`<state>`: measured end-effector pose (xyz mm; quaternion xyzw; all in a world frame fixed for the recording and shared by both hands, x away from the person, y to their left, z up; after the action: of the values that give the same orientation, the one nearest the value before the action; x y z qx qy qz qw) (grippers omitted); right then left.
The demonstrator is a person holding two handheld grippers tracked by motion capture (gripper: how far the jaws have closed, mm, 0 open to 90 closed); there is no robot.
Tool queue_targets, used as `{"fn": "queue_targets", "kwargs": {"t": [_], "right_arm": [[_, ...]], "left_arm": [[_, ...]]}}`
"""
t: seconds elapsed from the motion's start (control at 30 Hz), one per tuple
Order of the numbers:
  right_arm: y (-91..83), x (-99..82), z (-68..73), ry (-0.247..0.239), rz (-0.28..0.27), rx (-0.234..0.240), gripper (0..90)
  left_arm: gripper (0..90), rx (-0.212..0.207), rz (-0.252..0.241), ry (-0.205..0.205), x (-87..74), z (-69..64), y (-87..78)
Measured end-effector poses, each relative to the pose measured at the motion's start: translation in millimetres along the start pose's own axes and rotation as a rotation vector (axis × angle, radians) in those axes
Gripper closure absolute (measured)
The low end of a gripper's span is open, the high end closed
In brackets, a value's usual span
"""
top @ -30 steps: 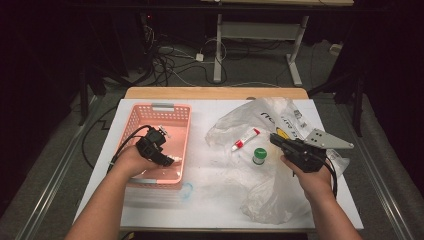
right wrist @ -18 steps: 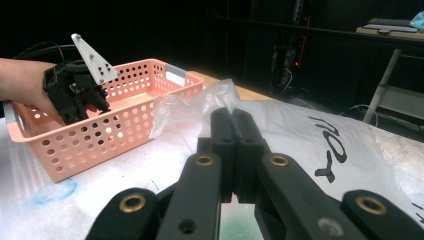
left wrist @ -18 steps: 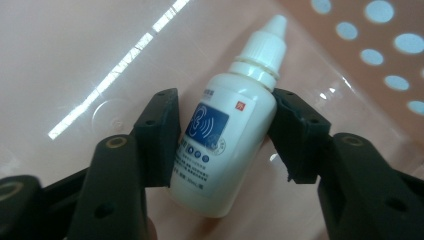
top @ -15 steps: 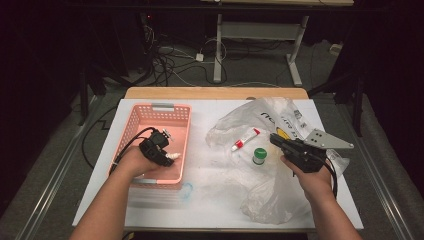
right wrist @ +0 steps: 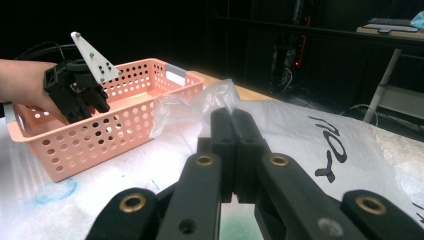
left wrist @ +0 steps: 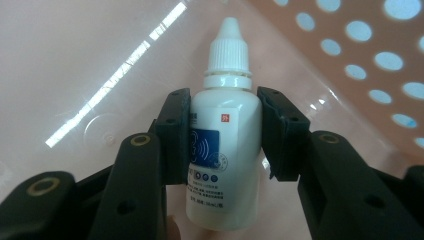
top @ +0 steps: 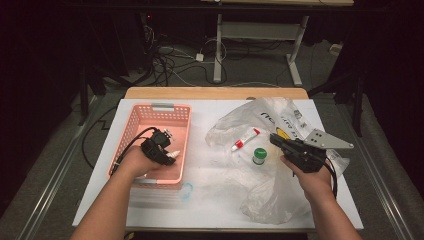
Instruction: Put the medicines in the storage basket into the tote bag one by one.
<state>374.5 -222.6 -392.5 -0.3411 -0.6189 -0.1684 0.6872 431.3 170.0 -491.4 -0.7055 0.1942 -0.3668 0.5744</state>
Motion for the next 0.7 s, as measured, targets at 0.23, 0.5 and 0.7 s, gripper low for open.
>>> {"fn": "queue_targets", "kwargs": {"t": [0.23,0.5,0.7], "right_arm": [[-0.5,0.4,-0.4,0.008,-0.004,-0.002,90.0],[-2.3,1.8,-1.1,0.005,-0.009,-0.002,90.0],[-3.8,3.2,-1.0,0.006,-0.013,-0.003,90.0]], "left_arm": [[58.0,-0.011,-0.036,-0.044,0.5,2.4,-6.7],[58.0,0.014,-0.140,-0.108,-1.9,2.5,-26.4],[58.0,0.018,-0.231,-0.138,-7.7,-2.8,-41.8]]}}
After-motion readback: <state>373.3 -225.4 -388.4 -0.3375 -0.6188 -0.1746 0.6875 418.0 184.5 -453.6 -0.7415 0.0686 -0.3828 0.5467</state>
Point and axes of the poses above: each handheld gripper's, and its own axes: y roughly forward along the jaws, x roughly out of its top, z roughly to its left, the point moved 4 cm from there along y, roughly forward along the jaws, and after that the axes turned 1 degree about x, right-handed, at the moved point
